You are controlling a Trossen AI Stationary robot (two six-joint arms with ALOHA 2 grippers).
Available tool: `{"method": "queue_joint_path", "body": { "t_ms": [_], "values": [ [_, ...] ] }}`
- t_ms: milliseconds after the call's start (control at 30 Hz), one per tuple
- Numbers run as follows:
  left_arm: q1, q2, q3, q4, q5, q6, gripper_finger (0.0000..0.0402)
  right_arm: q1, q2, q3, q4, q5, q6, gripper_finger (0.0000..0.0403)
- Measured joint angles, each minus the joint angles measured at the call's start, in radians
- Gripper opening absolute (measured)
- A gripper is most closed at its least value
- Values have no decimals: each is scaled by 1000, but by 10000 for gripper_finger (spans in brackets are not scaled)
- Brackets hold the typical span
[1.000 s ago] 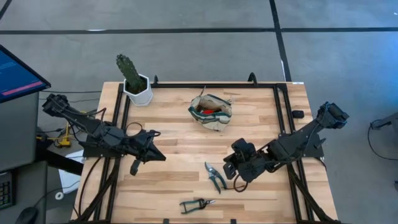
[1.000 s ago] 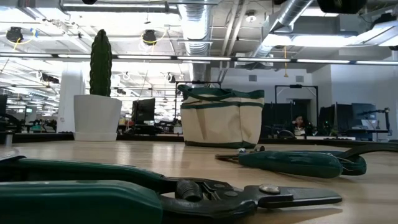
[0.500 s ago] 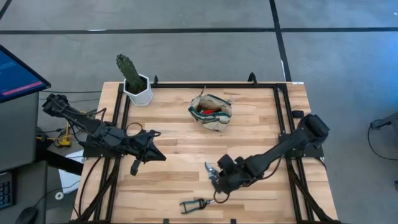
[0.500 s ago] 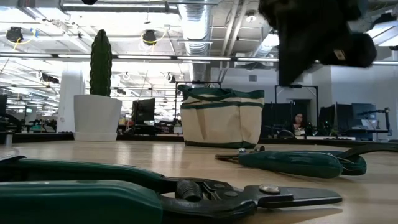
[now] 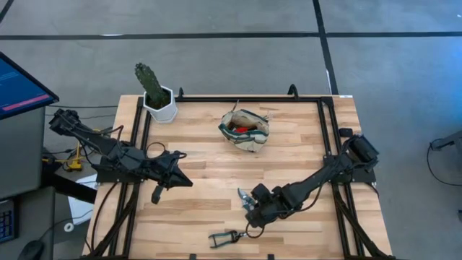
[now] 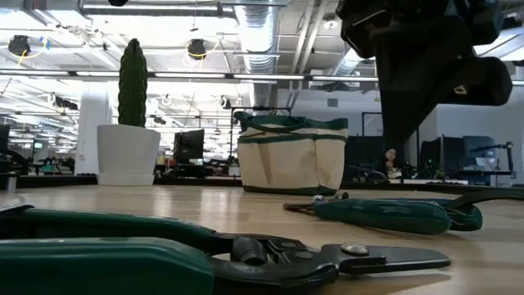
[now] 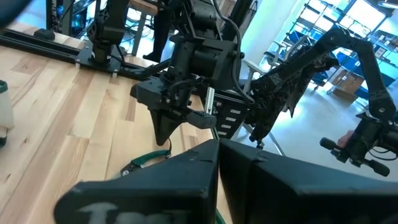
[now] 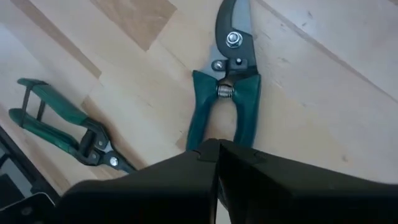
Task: Pick & Place Garden tools in Gardening bag
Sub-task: Put the shear scissor into the side pocket of the gardening bag
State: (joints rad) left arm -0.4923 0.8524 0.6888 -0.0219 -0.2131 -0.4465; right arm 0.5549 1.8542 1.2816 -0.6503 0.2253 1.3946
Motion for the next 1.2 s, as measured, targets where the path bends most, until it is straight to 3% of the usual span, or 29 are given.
{"method": "queue_joint_path", "body": {
  "t_ms": [600, 933, 1200],
  "values": [
    [0, 0, 0, -1, 0, 0, 1, -2, 18, -1, -37, 3, 54, 140],
    [0, -1, 0, -2, 0, -1, 1, -2, 127, 0, 42, -66, 39, 135],
    [0, -1, 0, 1, 0, -3, 1, -2, 144, 0, 53, -72, 39, 117]
  ]
}}
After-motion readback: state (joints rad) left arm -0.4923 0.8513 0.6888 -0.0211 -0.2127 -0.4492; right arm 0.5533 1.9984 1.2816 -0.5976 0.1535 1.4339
